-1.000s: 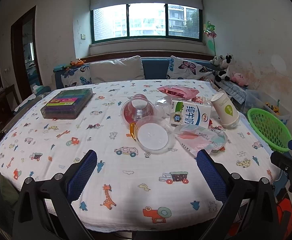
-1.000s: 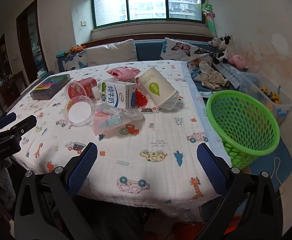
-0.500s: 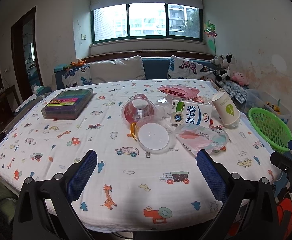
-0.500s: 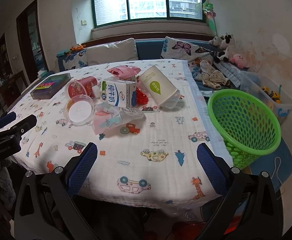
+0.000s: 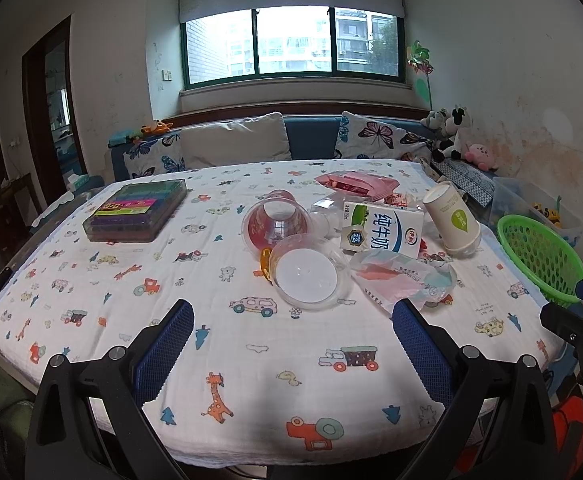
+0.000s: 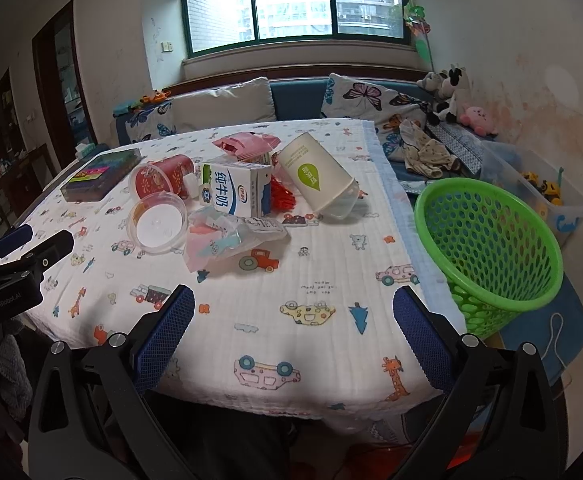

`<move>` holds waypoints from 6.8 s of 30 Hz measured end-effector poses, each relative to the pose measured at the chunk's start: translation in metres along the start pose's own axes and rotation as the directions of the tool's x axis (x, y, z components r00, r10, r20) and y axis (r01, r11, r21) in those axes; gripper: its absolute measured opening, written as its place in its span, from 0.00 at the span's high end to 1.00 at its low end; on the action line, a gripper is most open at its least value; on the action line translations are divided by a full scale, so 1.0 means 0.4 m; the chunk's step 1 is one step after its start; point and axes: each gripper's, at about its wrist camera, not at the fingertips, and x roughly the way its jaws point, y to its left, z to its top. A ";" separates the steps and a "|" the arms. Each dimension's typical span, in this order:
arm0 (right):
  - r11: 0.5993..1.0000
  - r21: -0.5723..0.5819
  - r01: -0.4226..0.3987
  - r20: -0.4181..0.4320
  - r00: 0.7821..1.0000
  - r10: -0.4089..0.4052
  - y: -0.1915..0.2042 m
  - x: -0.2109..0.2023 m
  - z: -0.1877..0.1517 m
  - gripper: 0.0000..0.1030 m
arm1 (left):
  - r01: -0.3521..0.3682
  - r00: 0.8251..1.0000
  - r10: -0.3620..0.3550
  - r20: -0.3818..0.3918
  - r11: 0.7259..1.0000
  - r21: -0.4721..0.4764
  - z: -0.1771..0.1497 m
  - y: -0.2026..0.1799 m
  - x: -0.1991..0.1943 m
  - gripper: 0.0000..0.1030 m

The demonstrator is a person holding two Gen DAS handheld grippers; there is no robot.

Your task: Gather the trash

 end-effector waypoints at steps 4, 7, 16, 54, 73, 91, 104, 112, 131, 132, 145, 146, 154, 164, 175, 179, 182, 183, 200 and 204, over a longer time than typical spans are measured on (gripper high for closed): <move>1.000 0.000 -0.003 0.001 1.000 0.003 0.001 -0.001 0.000 0.04 | -0.001 1.000 0.001 -0.003 1.000 -0.001 0.000 0.001 0.002 0.06; 1.000 -0.005 -0.004 0.003 1.000 0.004 0.002 0.002 0.002 0.04 | 0.000 1.000 0.000 0.000 1.000 -0.004 0.000 0.002 0.000 0.06; 1.000 -0.011 -0.011 -0.004 1.000 0.011 -0.005 0.027 0.028 0.04 | -0.010 1.000 0.010 -0.006 1.000 -0.003 0.022 0.013 0.022 0.06; 0.955 -0.292 -0.053 -0.104 0.994 0.024 -0.049 0.426 0.299 0.17 | 0.018 0.992 -0.018 -0.121 1.000 -0.007 0.050 0.032 0.202 0.06; 0.971 -0.145 -0.188 -0.153 0.974 0.166 -0.103 0.426 0.368 0.37 | 0.125 0.984 -0.117 -0.134 0.991 0.049 0.037 -0.053 0.222 0.06; 0.991 -0.075 -0.107 -0.006 0.994 0.107 -0.193 0.219 0.351 0.37 | 0.274 0.961 -0.242 -0.134 0.905 0.326 0.007 -0.295 0.275 0.24; 0.998 0.048 0.041 -0.013 0.999 -0.041 -0.367 0.181 0.268 0.37 | 0.294 0.955 -0.256 -0.147 0.873 0.389 -0.006 -0.360 0.292 0.54; 0.994 0.071 0.080 -0.045 0.996 -0.077 -0.418 0.193 0.223 0.37 | 0.219 0.975 -0.183 -0.124 0.864 0.454 -0.014 -0.394 0.310 0.45; 0.979 0.137 0.149 -0.100 0.986 -0.136 -0.514 0.226 0.166 0.37 | 0.391 0.920 -0.370 -0.128 0.868 0.304 0.137 -0.315 0.193 0.94; 0.978 0.144 0.152 -0.105 0.985 -0.137 -0.523 0.231 0.161 0.37 | 0.406 0.914 -0.387 -0.126 0.863 0.299 0.147 -0.317 0.183 0.95; 0.962 0.204 0.180 -0.119 0.980 -0.158 -0.603 0.231 0.121 0.29 | 0.599 0.800 -0.581 -0.150 0.763 0.241 0.254 -0.457 0.165 0.95; 0.962 0.205 0.181 -0.116 0.980 -0.160 -0.606 0.224 0.117 0.29 | 0.614 0.789 -0.594 -0.154 0.753 0.237 0.263 -0.476 0.172 0.95; 0.958 0.175 0.226 -0.079 0.973 -0.215 -0.624 0.142 0.088 0.26 | 0.692 0.721 -0.662 -0.203 0.691 0.208 0.311 -0.638 0.237 0.95; 0.941 0.217 0.258 -0.062 0.966 -0.251 -0.667 0.064 0.036 0.21 | 0.753 0.655 -0.694 -0.298 0.632 0.183 0.296 -0.843 0.320 0.94; 0.934 0.246 0.260 -0.075 0.966 -0.249 -0.667 0.047 -0.002 0.20 | 0.743 0.666 -0.681 -0.304 0.645 0.180 0.261 -0.879 0.346 0.43; 0.942 0.244 0.230 -0.060 0.973 -0.222 -0.642 0.042 0.007 0.20 | 0.727 0.682 -0.674 -0.283 0.668 0.160 0.265 -0.818 0.331 0.43; 0.953 0.222 0.204 -0.050 0.979 -0.198 -0.606 0.050 0.019 0.17 | 0.698 0.711 -0.654 -0.260 0.702 0.143 0.263 -0.751 0.322 0.41; 0.959 0.212 0.190 -0.046 0.982 -0.184 -0.588 0.057 0.025 0.17 | 0.693 0.715 -0.651 -0.255 0.708 0.135 0.261 -0.727 0.319 0.40; 0.998 0.057 -0.041 -0.054 0.998 0.044 -0.329 0.227 0.136 0.14 | 0.397 0.910 -0.384 -0.158 0.916 0.055 0.209 -0.297 0.319 0.33; 0.995 0.040 -0.091 -0.065 0.994 0.093 -0.281 0.275 0.162 0.14 | 0.343 0.927 -0.336 -0.166 0.939 0.015 0.195 -0.214 0.325 0.32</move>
